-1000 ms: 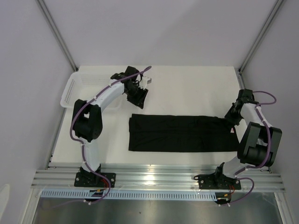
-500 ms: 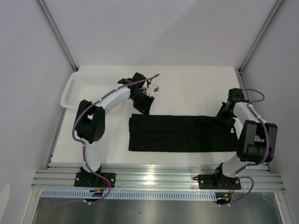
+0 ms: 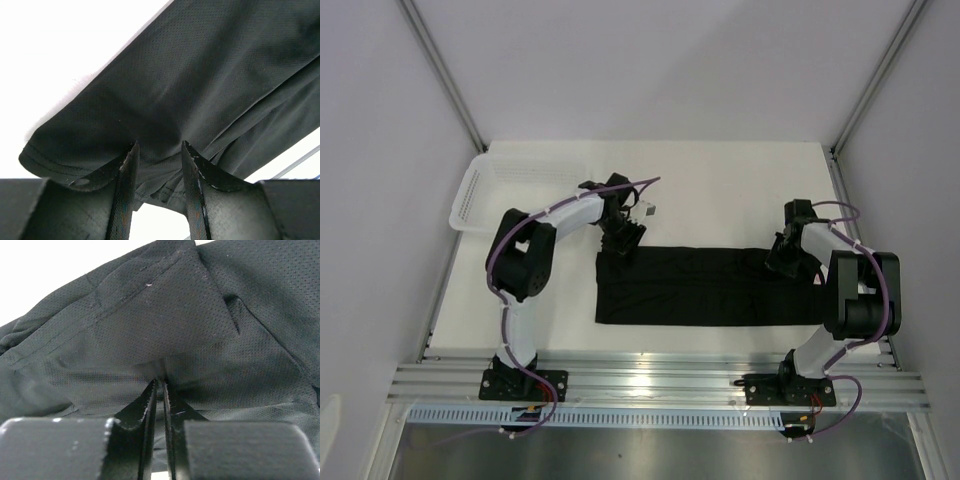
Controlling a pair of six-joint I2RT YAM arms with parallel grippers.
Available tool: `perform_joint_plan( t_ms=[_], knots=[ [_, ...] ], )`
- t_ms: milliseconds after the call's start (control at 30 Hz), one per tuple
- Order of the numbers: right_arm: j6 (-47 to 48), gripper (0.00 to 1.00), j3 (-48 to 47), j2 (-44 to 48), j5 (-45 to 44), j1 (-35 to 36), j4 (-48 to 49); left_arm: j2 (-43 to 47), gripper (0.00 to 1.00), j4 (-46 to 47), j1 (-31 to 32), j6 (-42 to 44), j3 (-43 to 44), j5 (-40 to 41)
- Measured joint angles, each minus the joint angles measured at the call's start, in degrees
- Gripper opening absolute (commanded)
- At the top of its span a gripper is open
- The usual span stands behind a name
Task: Roll the t-shirts
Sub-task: Fold the tshirt
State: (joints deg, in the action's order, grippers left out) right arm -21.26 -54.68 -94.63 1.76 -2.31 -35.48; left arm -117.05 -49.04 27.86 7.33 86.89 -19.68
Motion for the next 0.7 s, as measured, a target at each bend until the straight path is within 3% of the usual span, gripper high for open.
perform_joint_plan(
  t_ms=[700],
  knots=[
    [-2.43, 0.10, 0.70, 3.10, -2.86, 0.02, -3.89, -1.46, 0.43, -0.20, -0.72, -1.33, -0.70, 0.68]
  ],
)
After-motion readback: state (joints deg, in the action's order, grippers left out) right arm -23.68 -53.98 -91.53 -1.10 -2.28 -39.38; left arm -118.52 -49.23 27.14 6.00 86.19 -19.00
